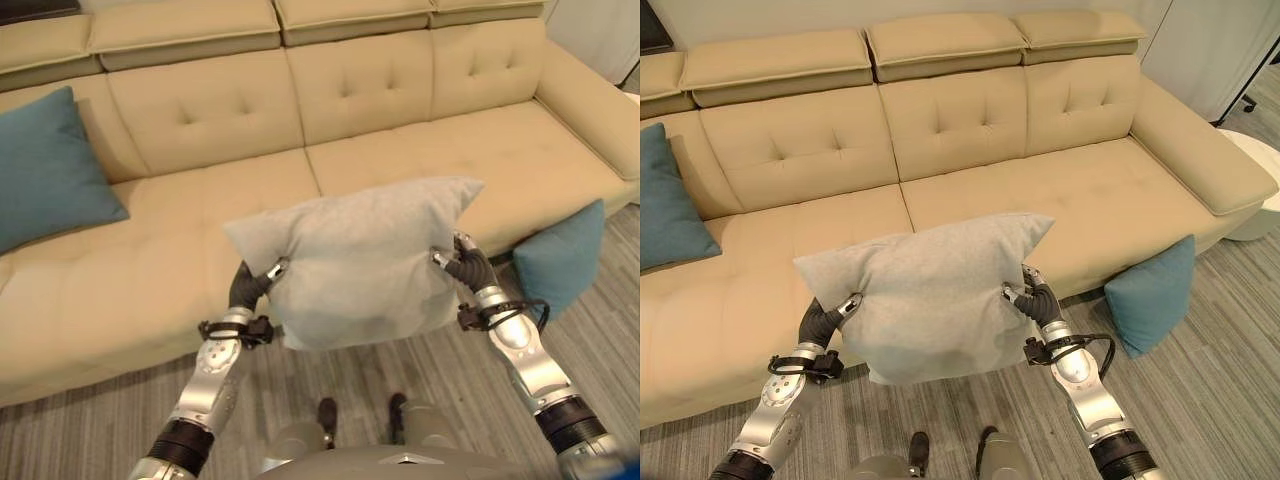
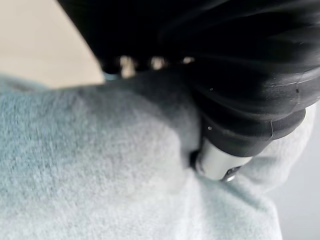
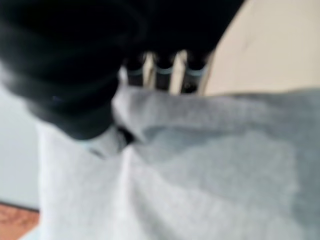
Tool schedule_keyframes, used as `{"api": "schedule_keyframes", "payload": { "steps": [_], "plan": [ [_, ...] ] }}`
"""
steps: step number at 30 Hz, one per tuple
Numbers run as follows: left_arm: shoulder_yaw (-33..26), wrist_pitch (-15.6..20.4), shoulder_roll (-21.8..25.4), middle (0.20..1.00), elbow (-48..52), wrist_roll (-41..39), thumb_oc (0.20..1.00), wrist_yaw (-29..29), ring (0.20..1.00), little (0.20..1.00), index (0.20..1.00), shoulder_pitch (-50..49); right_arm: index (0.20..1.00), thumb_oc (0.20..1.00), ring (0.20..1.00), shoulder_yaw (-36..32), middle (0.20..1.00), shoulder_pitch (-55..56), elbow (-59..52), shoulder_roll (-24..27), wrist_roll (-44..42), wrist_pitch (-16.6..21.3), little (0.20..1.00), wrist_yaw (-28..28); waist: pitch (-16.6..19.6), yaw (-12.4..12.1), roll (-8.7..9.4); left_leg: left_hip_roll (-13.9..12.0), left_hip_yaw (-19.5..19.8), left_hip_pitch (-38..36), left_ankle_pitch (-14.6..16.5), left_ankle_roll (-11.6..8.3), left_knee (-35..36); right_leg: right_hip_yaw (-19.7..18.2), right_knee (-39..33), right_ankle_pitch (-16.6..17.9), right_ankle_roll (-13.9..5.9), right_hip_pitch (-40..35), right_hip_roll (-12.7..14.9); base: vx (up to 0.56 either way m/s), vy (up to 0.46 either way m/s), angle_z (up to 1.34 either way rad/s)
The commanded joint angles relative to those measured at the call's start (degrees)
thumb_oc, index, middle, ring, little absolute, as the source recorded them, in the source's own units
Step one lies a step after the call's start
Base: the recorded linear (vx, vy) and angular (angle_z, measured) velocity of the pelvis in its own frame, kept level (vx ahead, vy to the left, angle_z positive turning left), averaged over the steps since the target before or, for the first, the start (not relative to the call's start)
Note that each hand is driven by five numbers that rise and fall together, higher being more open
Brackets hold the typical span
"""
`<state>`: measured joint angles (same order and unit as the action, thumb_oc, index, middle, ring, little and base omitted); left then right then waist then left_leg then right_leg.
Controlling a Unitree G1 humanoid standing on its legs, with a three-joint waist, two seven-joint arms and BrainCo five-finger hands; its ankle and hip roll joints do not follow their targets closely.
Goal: Pick up all the scattered cushions and arrange them neatly on the sofa.
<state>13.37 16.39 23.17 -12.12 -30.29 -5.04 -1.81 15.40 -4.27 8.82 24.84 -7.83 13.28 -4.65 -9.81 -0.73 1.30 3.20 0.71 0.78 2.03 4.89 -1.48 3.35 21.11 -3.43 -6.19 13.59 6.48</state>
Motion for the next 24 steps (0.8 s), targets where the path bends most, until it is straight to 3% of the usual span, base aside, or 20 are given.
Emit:
{"api": "schedule_keyframes", "payload": {
  "steps": [1, 2, 3, 4, 9, 10, 15, 17, 19, 24],
  "plan": [
    [1.8, 4.0, -0.4, 0.2, 6.8, 0.8, 0.2, 2.1, 0.2, 0.2, 0.2, 2.8, 0.2, 0.2, 0.2, 0.9, 0.2, -3.8, -3.3, -1.0, -2.5, 4.4, 0.2, 0.0, 2.6, -0.4, 1.41, 0.9, 5.9, -1.9, 3.3, -2.73, -1.7, 2.4, -11.4, 4.8, -1.79, -0.8, -2.7, 0.12, -0.04, 0.01],
    [1.8, 4.0, -0.4, 0.2, 6.8, 0.8, 0.2, 2.1, 0.2, 0.2, 0.2, 2.8, 0.2, 0.2, 0.2, 0.9, 0.2, -3.8, -3.3, -1.0, -2.5, 4.4, 0.2, 0.0, 2.6, -0.3, 1.33, 0.8, 6.0, -2.0, 3.4, -2.75, -1.7, 2.5, -11.5, 4.8, -1.77, -1.0, -2.7, 0.25, -0.089, 0.04],
    [2.1, 3.8, -1.1, 0.2, 6.0, 0.6, 0.2, 1.6, 0.2, 0.2, 0.2, 3.6, 0.2, 0.2, 0.2, 1.2, 0.2, -3.9, -3.2, -0.8, -2.4, 4.1, 0.2, -0.4, 2.5, 0.6, 2.04, 1.3, 7.7, -2.4, 3.8, -3.35, -2.7, -1.8, -13.0, 4.8, -1.41, -1.4, -5.2, 0.21, -0.093, 0.26],
    [2.4, 3.8, -1.6, 0.2, 5.5, 1.0, 0.2, 1.8, 0.2, 0.2, 0.2, 3.8, 0.2, 0.2, 0.2, 1.1, 0.2, -3.8, -3.4, -0.6, -2.3, 4.1, 0.2, -0.6, 2.6, 0.8, 2.32, 1.2, 8.4, -2.7, 4.1, -3.86, -3.1, -3.2, -14.0, 4.4, -0.96, -2.7, -5.9, 0.29, -0.148, 0.51],
    [2.3, 3.8, -2.7, 0.2, 5.2, 1.0, 0.2, 1.8, 0.2, 0.2, 0.2, 3.8, 0.2, 0.2, 0.2, 0.7, 0.2, -3.5, -3.3, -0.5, -2.2, 4.0, 0.2, -1.1, 3.6, 0.8, 2.7, 0.2, 8.4, -2.4, 3.7, -5.56, -4.4, -2.3, -15.4, 3.9, 0.37, -4.9, -6.4, 0.11, -0.103, 0.76],
    [3.0, 3.5, -3.4, 0.2, 4.7, -0.5, 0.2, 2.0, 0.2, 0.2, 0.2, 4.8, 0.2, 0.2, 0.2, -0.2, 0.2, -2.2, -4.1, -0.4, -3.6, 4.4, 0.2, -1.8, 2.1, 1.7, 3.77, -1.1, 7.0, 4.6, -0.2, -9.34, -19.3, 0.0, -17.9, 3.0, 2.5, -9.7, -6.1, 0.28, -0.324, 0.0],
    [3.4, 3.2, -3.2, 0.2, 4.6, -0.2, 0.2, 1.7, 0.2, 0.2, 0.2, 4.7, 0.2, 0.2, 0.2, -0.6, 0.2, -1.9, -4.3, -0.5, -3.8, 4.2, 0.2, -2.2, 2.0, 1.4, 4.32, -1.5, 3.3, 7.6, 1.7, -7.64, -13.1, 0.6, -18.7, 1.7, 2.46, -11.3, -5.2, 0.14, -0.054, 0.72],
    [3.9, 2.8, -3.2, 0.2, 4.5, 0.6, 0.2, 1.5, 0.2, 0.2, 0.2, 5.4, 0.2, 0.2, 0.2, -1.5, 0.2, -1.5, -4.4, -0.7, -3.4, 4.2, 0.2, -2.9, 2.5, 1.4, 3.78, -3.1, -1.4, 9.7, -2.6, -7.01, -5.2, 1.4, -19.1, 0.5, 2.33, -12.7, -5.7, 0.17, 0.057, -0.12],
    [4.0, 2.9, -3.1, 0.2, 4.3, 0.8, 0.2, 1.4, 0.2, 0.2, 0.2, 5.7, 0.2, 0.2, 0.2, -1.6, 0.2, -1.4, -4.3, -0.9, -3.4, 4.3, 0.2, -3.1, 2.4, 1.2, 3.74, -3.2, -2.4, 10.3, -4.1, -7.23, -4.5, 1.5, -18.9, 0.1, 2.39, -12.9, -5.9, 0.14, 0.08, 0.13],
    [3.7, 2.4, -3.3, 0.2, 5.3, 0.4, 0.2, 2.3, 0.2, 0.2, 0.2, 4.6, 0.2, 0.2, 0.2, -1.8, 0.2, -0.7, -4.1, -2.5, -2.5, 3.6, 0.2, -2.3, 3.5, 0.8, 3.8, -1.4, -1.8, 6.4, -1.9, -5.14, -3.2, 0.7, -13.9, -1.5, 0.52, -13.5, -3.8, 0.2, 0.198, -0.23]
  ]
}}
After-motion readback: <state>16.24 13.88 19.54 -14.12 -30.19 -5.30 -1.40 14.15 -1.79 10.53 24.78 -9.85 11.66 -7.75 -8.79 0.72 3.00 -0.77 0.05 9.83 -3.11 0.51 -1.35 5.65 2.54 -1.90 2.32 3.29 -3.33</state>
